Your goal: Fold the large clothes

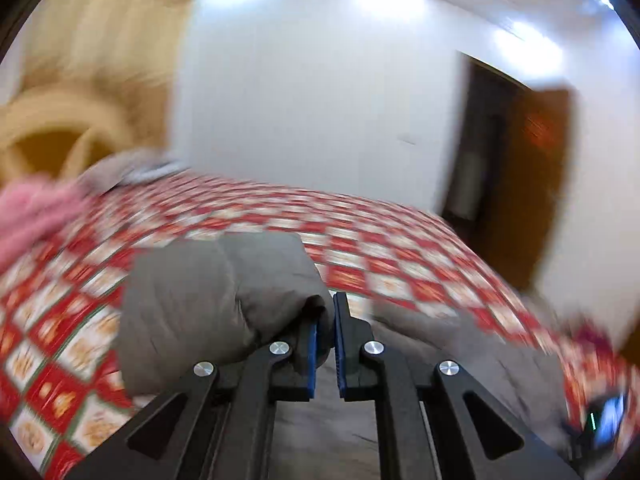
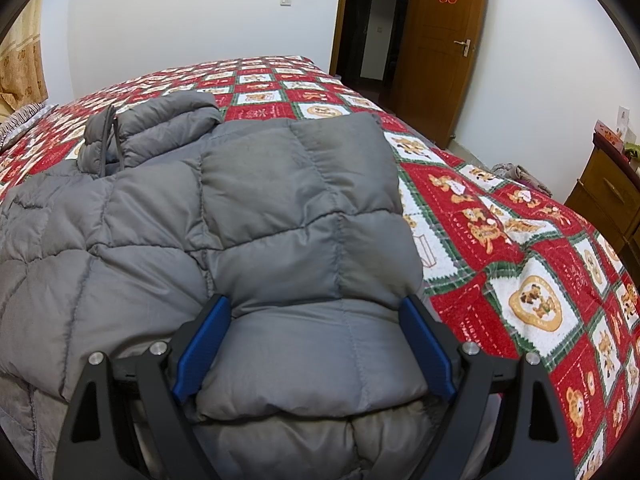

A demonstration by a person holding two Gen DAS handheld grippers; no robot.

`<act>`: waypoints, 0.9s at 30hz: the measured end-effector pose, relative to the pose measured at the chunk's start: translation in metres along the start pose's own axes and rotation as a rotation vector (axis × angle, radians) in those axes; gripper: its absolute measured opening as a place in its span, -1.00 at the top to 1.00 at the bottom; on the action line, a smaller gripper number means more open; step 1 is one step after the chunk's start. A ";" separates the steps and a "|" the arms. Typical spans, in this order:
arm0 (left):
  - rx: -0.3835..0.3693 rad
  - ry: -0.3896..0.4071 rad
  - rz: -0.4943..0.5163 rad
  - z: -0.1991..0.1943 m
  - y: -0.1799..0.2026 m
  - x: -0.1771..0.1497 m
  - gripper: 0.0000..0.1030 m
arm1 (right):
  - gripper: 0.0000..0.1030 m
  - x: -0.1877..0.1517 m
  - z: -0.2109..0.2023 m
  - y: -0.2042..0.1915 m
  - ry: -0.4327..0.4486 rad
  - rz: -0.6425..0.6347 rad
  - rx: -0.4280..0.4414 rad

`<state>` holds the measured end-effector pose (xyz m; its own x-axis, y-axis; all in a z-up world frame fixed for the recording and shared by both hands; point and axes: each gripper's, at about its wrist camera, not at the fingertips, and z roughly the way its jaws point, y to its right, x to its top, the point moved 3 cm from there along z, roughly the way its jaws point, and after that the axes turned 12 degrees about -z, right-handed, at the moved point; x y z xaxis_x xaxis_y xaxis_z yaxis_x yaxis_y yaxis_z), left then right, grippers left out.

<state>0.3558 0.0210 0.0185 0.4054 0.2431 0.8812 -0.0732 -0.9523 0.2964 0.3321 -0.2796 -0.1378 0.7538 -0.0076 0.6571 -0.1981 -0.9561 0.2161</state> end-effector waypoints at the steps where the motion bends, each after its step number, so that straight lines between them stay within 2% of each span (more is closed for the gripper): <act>1: -0.039 -0.041 0.073 0.003 0.028 -0.020 0.87 | -0.73 0.000 0.000 0.001 0.000 0.003 0.002; 2: -0.058 -0.074 0.121 0.008 0.044 -0.035 0.87 | -0.73 0.000 0.000 0.001 0.000 0.005 0.003; 4: -0.084 -0.183 0.275 0.021 0.080 -0.087 0.87 | -0.73 0.000 0.000 0.002 0.000 0.008 0.005; 7: -0.109 -0.326 0.411 0.033 0.099 -0.146 0.86 | -0.74 0.000 0.001 0.002 0.001 0.013 0.009; 10: -0.059 -0.382 0.417 0.035 0.096 -0.166 0.86 | -0.74 -0.001 0.001 0.003 0.002 0.020 0.016; 13: -0.081 -0.408 0.395 0.026 0.086 -0.164 0.79 | -0.74 -0.001 0.001 0.003 0.002 0.023 0.018; 14: -0.099 -0.417 0.399 0.016 0.085 -0.164 0.71 | -0.74 -0.001 0.001 0.003 0.002 0.023 0.018; 15: -0.112 -0.423 0.400 0.011 0.082 -0.162 0.42 | -0.75 -0.001 0.001 0.003 0.003 0.023 0.018; 16: -0.125 -0.429 0.397 0.007 0.077 -0.161 -0.07 | -0.75 -0.001 0.001 0.003 0.002 0.023 0.018; 18: -0.137 -0.430 0.371 -0.007 0.068 -0.157 -0.60 | -0.75 -0.001 0.001 0.003 0.002 0.022 0.017; 22: -0.172 -0.385 0.353 -0.031 0.056 -0.148 -0.62 | -0.75 -0.001 0.001 0.003 0.002 0.022 0.017; 24: -0.185 -0.324 0.232 -0.043 0.033 -0.126 -0.62 | -0.75 -0.001 0.001 0.004 0.003 0.022 0.017; 25: -0.178 -0.295 0.129 -0.044 0.015 -0.112 -0.62 | -0.75 -0.001 0.001 0.003 0.003 0.022 0.018; 26: -0.160 -0.272 0.055 -0.042 0.004 -0.103 -0.62 | -0.75 -0.001 0.001 0.003 0.002 0.022 0.017; 27: -0.104 -0.228 -0.066 -0.040 -0.019 -0.089 -0.62 | -0.75 -0.001 0.001 0.003 0.002 0.020 0.015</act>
<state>0.2848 0.0251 -0.0508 0.6066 0.2454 0.7562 -0.1277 -0.9088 0.3973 0.3315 -0.2827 -0.1386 0.7482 -0.0265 0.6629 -0.2042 -0.9599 0.1921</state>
